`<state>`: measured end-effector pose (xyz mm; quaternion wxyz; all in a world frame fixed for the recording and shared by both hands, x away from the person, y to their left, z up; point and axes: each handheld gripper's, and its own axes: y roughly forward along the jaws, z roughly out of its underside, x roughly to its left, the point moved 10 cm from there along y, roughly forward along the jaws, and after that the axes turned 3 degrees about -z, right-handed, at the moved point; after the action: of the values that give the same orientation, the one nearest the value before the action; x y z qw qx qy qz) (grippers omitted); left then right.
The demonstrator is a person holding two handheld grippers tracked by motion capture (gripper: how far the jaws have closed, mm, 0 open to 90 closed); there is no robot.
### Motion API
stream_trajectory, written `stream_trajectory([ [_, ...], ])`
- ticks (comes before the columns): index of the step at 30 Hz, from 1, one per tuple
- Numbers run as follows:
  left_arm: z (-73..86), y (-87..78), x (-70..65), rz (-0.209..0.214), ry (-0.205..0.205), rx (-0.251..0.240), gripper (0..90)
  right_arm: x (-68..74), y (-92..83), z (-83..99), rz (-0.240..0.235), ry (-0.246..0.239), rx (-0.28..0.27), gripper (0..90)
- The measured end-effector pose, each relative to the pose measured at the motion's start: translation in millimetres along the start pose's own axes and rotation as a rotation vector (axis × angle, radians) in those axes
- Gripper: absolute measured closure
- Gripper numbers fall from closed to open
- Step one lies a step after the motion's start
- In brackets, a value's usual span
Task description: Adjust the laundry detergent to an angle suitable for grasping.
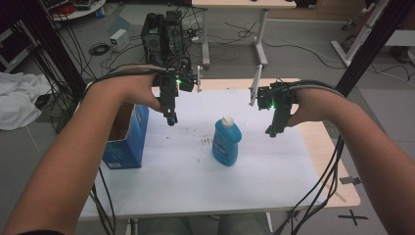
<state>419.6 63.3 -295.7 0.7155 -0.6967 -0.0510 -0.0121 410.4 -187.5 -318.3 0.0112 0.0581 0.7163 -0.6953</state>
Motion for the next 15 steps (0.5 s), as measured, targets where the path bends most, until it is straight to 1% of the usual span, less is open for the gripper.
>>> stream_trajectory([
  [1,-0.3,-0.1,1.5,-0.003,0.009,0.004,5.7,-0.2,0.1,-0.2,0.0,0.007,-0.002,11.8],
  [2,-1.5,0.3,1.6,-0.004,0.001,-0.003,5.7,-0.2,0.1,-0.2,0.0,0.007,-0.002,11.8],
  [4,-3.1,-0.1,2.2,-0.005,0.003,-0.008,5.7,-2.5,0.5,0.3,0.002,-0.013,-0.007,11.8],
  [5,-2.8,-0.9,2.7,-0.007,0.012,0.0,5.7,-3.3,0.6,0.9,0.006,-0.013,-0.005,11.8],
  [6,-3.8,-0.3,1.3,-0.001,0.002,-0.009,5.7,-3.3,0.6,0.9,0.006,-0.013,-0.005,11.8],
  [7,-4.0,-0.1,1.4,-0.003,-0.001,-0.008,5.7,-2.6,0.5,1.5,0.002,-0.001,-0.003,11.8],
  [8,-4.0,-0.3,1.8,-0.007,0.001,-0.006,5.7,-4.7,1.4,2.4,0.009,-0.011,0.0,11.8],
  [9,-3.7,-0.4,2.6,-0.01,0.008,0.002,5.7,-4.7,1.4,2.4,0.009,-0.011,0.0,11.8],
  [10,-4.6,0.5,1.0,-0.001,-0.003,-0.005,5.7,-4.5,1.7,2.4,0.009,-0.01,-0.003,11.8],
  [11,-4.7,0.5,2.8,-0.008,0.006,0.002,5.7,-4.1,1.8,2.2,0.008,-0.009,-0.006,11.8],
  [12,-5.3,1.5,2.1,-0.004,-0.004,-0.001,5.7,-4.1,1.9,2.3,0.008,-0.017,-0.007,11.8],
  [13,-5.4,1.7,2.5,-0.007,-0.004,0.003,5.7,-3.0,1.8,2.5,0.004,-0.007,-0.007,11.8],
  [15,-5.9,2.0,2.1,-0.008,-0.008,0.006,5.7,-3.2,2.1,2.9,0.004,-0.011,-0.006,11.8],
])
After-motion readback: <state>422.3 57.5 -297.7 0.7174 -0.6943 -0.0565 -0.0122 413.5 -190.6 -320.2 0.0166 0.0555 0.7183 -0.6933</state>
